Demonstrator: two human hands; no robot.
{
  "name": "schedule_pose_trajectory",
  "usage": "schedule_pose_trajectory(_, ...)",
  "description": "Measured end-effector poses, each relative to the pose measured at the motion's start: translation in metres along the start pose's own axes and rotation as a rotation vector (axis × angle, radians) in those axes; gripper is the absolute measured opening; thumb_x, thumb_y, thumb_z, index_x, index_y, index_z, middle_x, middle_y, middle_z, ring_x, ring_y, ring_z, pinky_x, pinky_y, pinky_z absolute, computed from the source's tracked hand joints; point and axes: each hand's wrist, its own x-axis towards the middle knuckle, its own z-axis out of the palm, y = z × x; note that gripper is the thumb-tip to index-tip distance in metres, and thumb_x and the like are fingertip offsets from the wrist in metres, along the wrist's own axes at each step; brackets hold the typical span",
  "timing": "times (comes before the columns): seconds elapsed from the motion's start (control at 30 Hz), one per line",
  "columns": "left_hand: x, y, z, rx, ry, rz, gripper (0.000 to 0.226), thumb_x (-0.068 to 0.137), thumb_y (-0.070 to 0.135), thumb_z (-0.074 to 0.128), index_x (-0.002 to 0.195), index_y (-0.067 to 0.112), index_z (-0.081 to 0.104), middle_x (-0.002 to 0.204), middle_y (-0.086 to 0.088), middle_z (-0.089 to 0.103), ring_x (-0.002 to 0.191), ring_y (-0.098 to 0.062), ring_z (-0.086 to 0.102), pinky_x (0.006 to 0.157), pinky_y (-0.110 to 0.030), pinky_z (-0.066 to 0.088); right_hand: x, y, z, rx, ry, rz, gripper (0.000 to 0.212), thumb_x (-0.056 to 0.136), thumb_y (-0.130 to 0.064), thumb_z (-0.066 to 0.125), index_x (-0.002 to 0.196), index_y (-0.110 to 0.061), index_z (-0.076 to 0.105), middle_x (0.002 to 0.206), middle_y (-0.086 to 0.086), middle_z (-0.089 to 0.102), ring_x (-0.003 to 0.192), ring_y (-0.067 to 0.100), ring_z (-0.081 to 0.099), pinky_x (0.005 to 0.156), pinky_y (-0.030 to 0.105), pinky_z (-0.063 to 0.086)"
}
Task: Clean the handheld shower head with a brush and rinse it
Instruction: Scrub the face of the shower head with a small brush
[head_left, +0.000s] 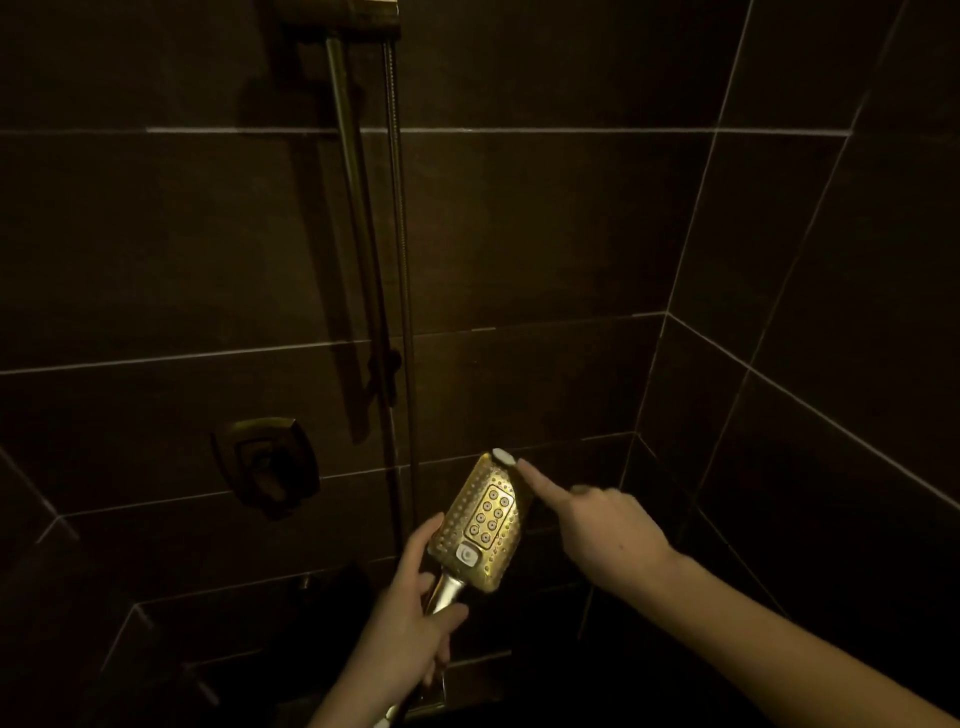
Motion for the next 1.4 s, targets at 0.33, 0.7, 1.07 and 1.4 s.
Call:
schedule_pose_trajectory(0.33,0.005,-0.004,0.000,-0.038,0.015,-0.017,0.098,0.090,-0.003,0.072,0.142,0.065,0.024,0.113,-0.004,0.074,0.055,-0.020,0.068,0.041,-0.025,0.047,-0.001,-0.007,0.012,0.014,-0.081,-0.094,0.094,0.095,-0.014,0.047,0.147,-0.052,-0.022,0.092,0.003,0.061,0.056,0.010,0.049,0.050,0.029,0.041)
schedule_pose_trajectory(0.7,0.005,0.003,-0.025,0.014,-0.133,-0.034,0.092,0.091,0.011,0.077,0.130,0.079,0.027,0.112,-0.005,0.076,0.060,-0.020,0.067,0.042,-0.026,0.047,0.001,-0.003,-0.006,0.007,-0.184,-0.282,0.085,0.098,-0.022,0.045,0.147,-0.057,-0.016,0.087,-0.003,0.060,0.050,0.004,0.039,0.046,0.023,0.029)
schedule_pose_trajectory(1.07,0.027,0.015,-0.074,0.166,-0.356,-0.052,0.067,0.094,0.038,0.072,0.135,0.077,0.035,0.095,-0.008,0.074,0.060,-0.018,0.065,0.040,-0.025,0.045,0.001,-0.014,-0.024,-0.083,-0.393,-0.591,0.068,0.098,-0.021,0.048,0.155,-0.040,0.016,0.066,-0.017,0.023,0.049,0.001,0.029,0.046,0.021,0.022)
schedule_pose_trajectory(1.4,0.027,0.030,-0.083,0.218,-0.404,-0.005,0.092,0.086,0.016,0.081,0.129,0.082,0.033,0.102,0.001,0.077,0.059,-0.017,0.067,0.039,-0.024,0.046,0.005,-0.014,-0.013,-0.151,-0.215,-0.498,0.081,0.098,-0.020,0.046,0.153,-0.046,-0.009,0.078,0.001,0.058,0.046,0.008,0.033,0.043,0.027,0.022)
